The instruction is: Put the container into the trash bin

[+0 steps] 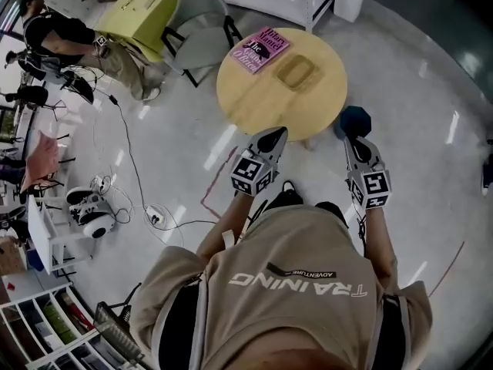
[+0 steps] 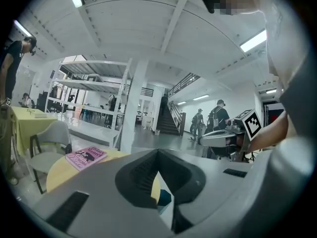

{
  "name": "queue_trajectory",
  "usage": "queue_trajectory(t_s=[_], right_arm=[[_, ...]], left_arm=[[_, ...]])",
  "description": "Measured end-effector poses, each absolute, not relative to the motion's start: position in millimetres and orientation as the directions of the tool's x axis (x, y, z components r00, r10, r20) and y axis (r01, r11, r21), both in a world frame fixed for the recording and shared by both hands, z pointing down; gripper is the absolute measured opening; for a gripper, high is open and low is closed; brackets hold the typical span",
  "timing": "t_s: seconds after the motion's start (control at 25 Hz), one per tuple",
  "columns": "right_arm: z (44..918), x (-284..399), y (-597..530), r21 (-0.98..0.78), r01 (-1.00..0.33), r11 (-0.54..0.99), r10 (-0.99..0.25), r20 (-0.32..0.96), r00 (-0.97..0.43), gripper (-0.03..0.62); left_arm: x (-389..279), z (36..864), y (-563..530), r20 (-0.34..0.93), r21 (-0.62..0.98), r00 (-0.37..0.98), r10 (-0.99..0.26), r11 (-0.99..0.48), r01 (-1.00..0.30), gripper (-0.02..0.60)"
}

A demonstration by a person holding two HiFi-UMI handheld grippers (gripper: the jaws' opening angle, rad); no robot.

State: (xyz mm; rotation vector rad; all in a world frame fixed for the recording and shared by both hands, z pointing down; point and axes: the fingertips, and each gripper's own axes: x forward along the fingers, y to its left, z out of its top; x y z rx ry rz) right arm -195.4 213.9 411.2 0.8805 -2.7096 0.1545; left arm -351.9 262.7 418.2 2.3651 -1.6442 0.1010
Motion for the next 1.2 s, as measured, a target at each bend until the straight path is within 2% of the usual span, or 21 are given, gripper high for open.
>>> queue_trajectory(t_s=[0.16, 0.6, 0.88, 1.2], right_arm=[[415, -213, 188, -0.022, -0.639, 0.769, -0.608, 0.282, -0.742, -0.003], [454, -220, 140, -0.07, -0.628, 0.775, -0.574, 0.338, -0.746, -0.003], [462, -229, 76, -0.098, -0.556, 0.825, -0.502, 0.324, -0.802, -0.003], [470, -245, 26, -0.115, -0.495, 0.861, -0.442, 0.31, -0.842, -0.002]], left_arm=[[-375, 425, 233, 0.213, 0.165, 0.364, -0.907, -0.334, -0.928, 0.012], [-375, 451, 166, 0.287, 0.156, 0.384, -0.877, -0.353, -0.923, 0.012], [-363, 458, 103, 0.343, 0.138, 0.379, -0.859, -0.353, -0.925, 0.012], [-371, 491, 45, 0.418, 0.122, 0.274, -0.866, -0.246, -0.962, 0.012]])
